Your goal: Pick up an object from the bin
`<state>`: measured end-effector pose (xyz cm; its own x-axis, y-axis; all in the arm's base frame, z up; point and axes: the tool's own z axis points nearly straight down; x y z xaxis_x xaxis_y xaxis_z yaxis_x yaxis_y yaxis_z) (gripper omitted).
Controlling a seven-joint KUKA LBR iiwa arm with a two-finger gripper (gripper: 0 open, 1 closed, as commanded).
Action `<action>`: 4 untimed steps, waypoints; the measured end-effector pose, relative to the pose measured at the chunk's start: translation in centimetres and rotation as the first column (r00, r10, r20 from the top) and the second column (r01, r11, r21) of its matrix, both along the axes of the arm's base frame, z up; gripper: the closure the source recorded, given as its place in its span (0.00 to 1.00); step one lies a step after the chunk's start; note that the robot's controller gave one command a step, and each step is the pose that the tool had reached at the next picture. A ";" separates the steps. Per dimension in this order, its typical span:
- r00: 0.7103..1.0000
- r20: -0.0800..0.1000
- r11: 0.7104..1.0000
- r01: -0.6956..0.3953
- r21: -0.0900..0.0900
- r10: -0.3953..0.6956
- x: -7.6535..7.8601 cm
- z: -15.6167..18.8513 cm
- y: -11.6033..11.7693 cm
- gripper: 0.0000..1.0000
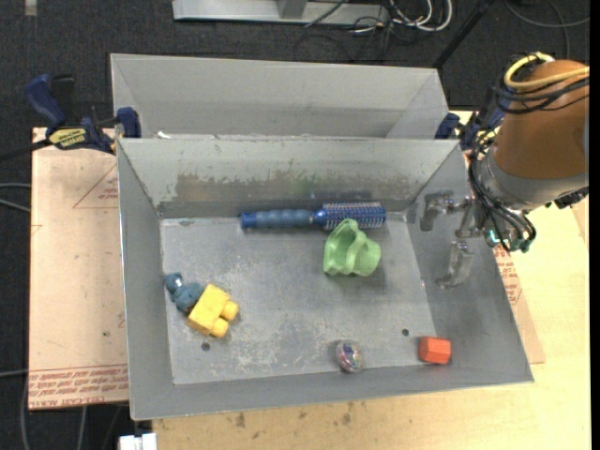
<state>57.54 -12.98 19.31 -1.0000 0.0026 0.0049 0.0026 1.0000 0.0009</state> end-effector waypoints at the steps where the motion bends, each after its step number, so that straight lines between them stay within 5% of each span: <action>1: 0.985 0.002 0.985 -0.171 0.003 0.171 2.7 -12.7 8.4 0.00; 2: 1.000 0.008 1.000 -0.003 0.002 0.003 1.7 -9.2 11.3 0.00; 4: 0.995 0.004 0.995 0.103 0.001 -0.103 1.8 -12.4 11.2 0.00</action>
Offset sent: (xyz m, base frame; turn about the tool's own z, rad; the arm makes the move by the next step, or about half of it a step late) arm 0.0277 0.0799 -0.1231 -0.1678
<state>59.36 -1.75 6.86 -0.9944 0.1054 0.0008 0.1054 0.9944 0.0016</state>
